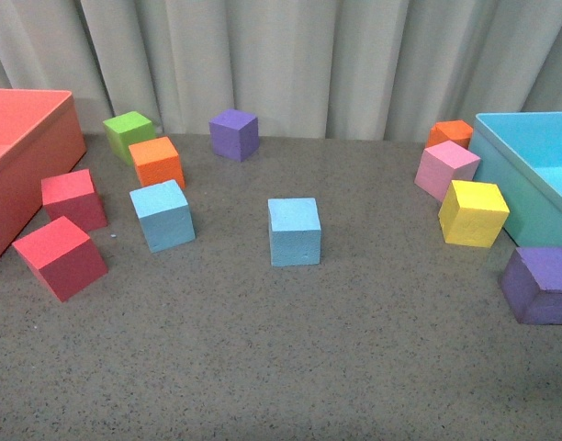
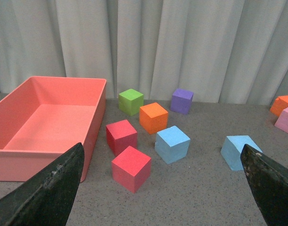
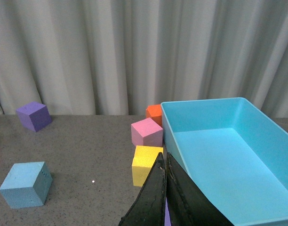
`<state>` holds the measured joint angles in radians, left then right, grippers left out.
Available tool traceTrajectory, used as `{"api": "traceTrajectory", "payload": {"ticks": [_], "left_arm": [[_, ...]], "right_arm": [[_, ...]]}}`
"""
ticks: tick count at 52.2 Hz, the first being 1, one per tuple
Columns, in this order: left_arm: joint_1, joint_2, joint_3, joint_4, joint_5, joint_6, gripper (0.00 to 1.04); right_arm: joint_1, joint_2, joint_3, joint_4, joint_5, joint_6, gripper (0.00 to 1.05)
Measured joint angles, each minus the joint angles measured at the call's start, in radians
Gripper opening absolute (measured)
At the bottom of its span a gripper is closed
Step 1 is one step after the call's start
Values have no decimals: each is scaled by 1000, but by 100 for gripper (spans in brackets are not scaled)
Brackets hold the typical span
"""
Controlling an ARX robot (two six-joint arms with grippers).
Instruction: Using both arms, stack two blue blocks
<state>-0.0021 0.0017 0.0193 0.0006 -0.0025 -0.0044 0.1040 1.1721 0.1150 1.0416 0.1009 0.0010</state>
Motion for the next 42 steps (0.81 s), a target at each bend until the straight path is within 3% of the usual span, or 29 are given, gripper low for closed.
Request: {"api": "traceTrajectory", "payload": {"ticks": [14, 42], "left_arm": [[0, 0, 0, 0, 0, 0, 98], [0, 0, 0, 0, 0, 0, 98]], "right_arm": [[-97, -240, -71, -171, -93, 0, 1], [-101, -648, -113, -525, -99, 0, 1]]}}
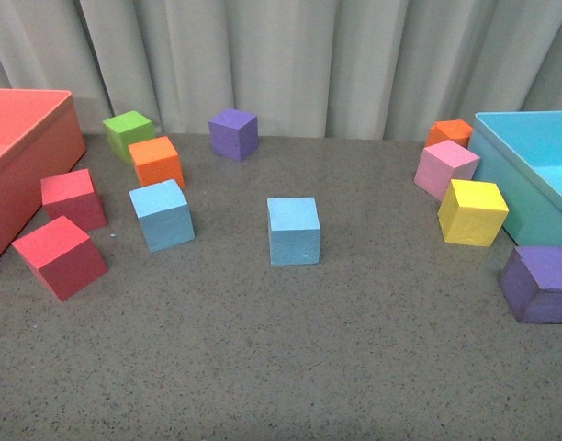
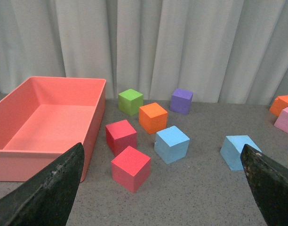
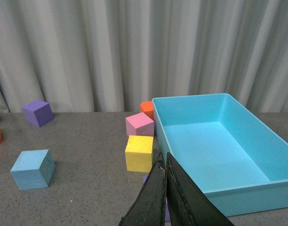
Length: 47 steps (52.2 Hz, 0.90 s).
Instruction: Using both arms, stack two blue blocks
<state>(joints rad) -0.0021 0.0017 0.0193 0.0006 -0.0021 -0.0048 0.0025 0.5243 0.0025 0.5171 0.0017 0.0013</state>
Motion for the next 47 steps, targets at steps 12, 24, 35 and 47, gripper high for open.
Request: {"api": "traceTrajectory", "payload": {"ticks": [12, 24, 35, 47], "left_arm": [[0, 0, 0, 0, 0, 0, 98], [0, 0, 0, 0, 0, 0, 98], [0, 0, 0, 0, 0, 0, 98], [0, 0, 0, 0, 0, 0, 98]], "right_arm": [[0, -116, 0, -108, 0, 0, 1], [0, -207, 0, -197, 0, 0, 1], [0, -298, 0, -286, 0, 0, 1], [0, -450, 0, -470, -1, 0, 1]]}}
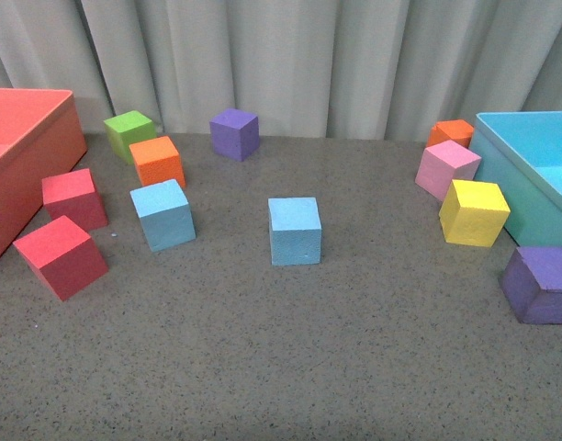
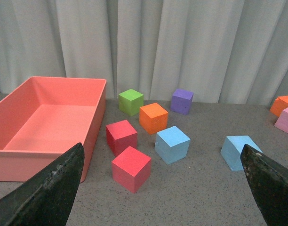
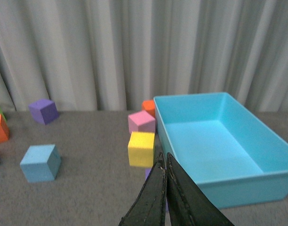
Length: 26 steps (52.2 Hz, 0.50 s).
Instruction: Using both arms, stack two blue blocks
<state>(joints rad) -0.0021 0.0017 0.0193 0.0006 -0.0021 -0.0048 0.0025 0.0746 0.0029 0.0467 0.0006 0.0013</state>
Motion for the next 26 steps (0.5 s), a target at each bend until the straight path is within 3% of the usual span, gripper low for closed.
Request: {"api": "traceTrajectory", "payload": {"ticks": [9, 17, 20, 23, 26], "left_arm": [[0, 0, 0, 0, 0, 0, 98], [0, 0, 0, 0, 0, 0, 98], [0, 37, 26, -80, -39, -16, 98], [5, 133, 59, -154, -44, -39, 98], [6, 286, 70, -98, -45, -62, 98]], "right_arm": [[0, -69, 0, -45, -2, -2, 3], [0, -71, 0, -45, -2, -1, 31], [0, -71, 0, -45, -2, -2, 40], [0, -70, 0, -45, -2, -1, 49], [0, -71, 0, -45, -2, -1, 63]]}}
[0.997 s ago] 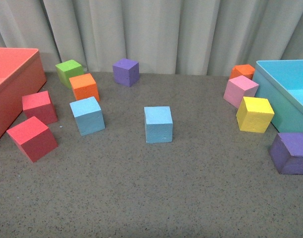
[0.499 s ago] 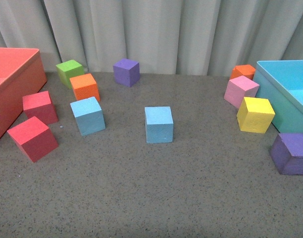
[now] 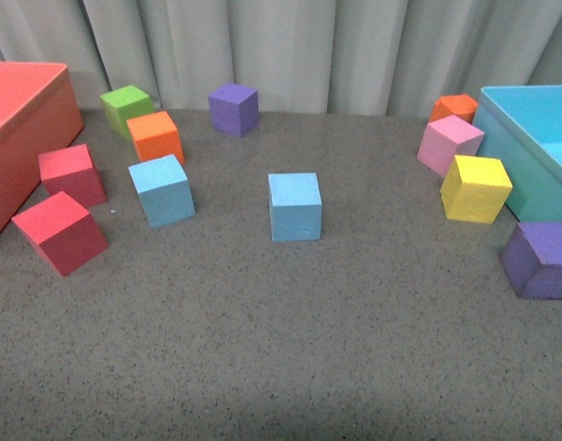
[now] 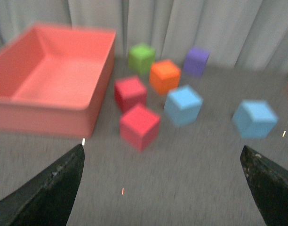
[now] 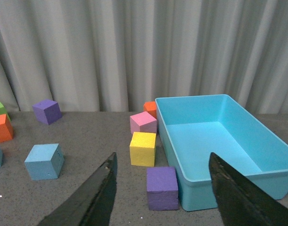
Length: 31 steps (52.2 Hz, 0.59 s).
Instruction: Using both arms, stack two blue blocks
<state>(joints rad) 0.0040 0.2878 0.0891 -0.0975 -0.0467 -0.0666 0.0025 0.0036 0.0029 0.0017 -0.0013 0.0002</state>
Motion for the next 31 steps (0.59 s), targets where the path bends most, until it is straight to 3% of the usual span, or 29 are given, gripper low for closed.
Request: {"api": "traceTrajectory", "payload": {"ticks": [12, 15, 20, 26, 31], "left_arm": [[-109, 465, 167, 256, 19, -48, 98], [-147, 691, 283, 340, 0, -51, 98], [-192, 980, 454, 347, -25, -67, 98], [-233, 1274, 678, 270, -2, -138, 98], [-247, 1441, 835, 187, -48, -180, 98]], "right_arm": [[0, 0, 0, 0, 0, 0, 96], [0, 0, 0, 0, 0, 0, 94], [0, 0, 0, 0, 0, 0, 95], [0, 0, 0, 0, 0, 0, 95], [0, 0, 0, 0, 0, 0, 95]]}}
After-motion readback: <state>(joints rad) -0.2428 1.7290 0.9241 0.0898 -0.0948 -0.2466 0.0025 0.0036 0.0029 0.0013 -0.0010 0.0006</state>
